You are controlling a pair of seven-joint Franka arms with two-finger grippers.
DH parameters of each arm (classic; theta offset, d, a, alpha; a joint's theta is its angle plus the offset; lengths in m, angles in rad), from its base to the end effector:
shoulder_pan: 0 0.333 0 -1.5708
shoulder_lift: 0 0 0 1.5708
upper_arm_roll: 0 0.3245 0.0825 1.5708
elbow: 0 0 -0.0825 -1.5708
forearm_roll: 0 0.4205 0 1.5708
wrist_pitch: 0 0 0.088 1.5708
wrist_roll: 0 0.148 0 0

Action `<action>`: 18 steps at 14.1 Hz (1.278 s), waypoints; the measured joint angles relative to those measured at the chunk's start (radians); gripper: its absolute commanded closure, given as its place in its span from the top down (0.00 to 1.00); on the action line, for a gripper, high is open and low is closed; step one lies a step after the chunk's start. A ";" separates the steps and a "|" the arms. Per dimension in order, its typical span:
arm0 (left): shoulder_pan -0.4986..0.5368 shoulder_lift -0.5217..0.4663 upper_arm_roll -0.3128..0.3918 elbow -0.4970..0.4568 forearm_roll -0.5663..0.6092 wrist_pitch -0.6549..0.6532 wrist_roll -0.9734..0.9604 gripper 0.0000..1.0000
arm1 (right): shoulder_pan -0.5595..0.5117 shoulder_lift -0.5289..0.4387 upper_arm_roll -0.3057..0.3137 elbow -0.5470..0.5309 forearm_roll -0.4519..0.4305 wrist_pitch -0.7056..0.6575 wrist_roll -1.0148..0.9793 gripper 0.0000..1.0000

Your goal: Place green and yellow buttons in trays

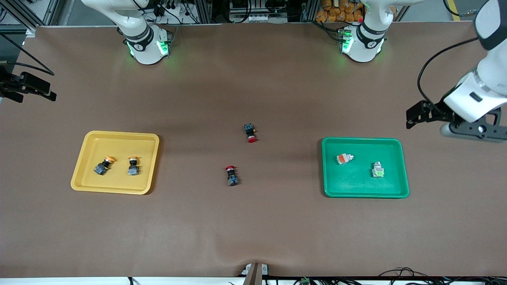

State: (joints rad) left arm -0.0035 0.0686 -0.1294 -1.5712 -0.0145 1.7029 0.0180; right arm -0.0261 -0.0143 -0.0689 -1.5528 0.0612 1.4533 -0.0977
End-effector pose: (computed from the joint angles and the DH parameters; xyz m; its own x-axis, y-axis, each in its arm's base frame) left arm 0.6213 -0.0828 0.5626 0.9870 -0.1473 0.0640 -0.1490 -0.9886 0.0222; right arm 0.5689 -0.0448 0.6000 0.9969 0.0101 -0.0784 0.0046 -0.9975 -0.0701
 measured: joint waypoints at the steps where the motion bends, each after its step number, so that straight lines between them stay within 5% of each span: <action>1: 0.001 -0.012 0.000 0.000 -0.002 -0.008 0.000 1.00 | 0.000 0.000 0.002 0.001 0.000 -0.004 0.013 1.00; 15: 0.010 -0.036 0.016 0.072 -0.004 -0.105 -0.008 1.00 | 0.018 0.000 0.013 0.023 -0.025 -0.047 0.065 1.00; 18: 0.023 -0.036 0.017 0.072 -0.048 -0.106 -0.129 1.00 | 0.018 0.000 0.013 0.023 -0.026 -0.049 0.064 1.00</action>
State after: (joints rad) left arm 0.0197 0.0328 -0.1128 -1.4989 -0.0625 1.5973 -0.1111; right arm -0.0079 -0.0144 -0.0557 -1.5300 0.0353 1.4048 -0.0332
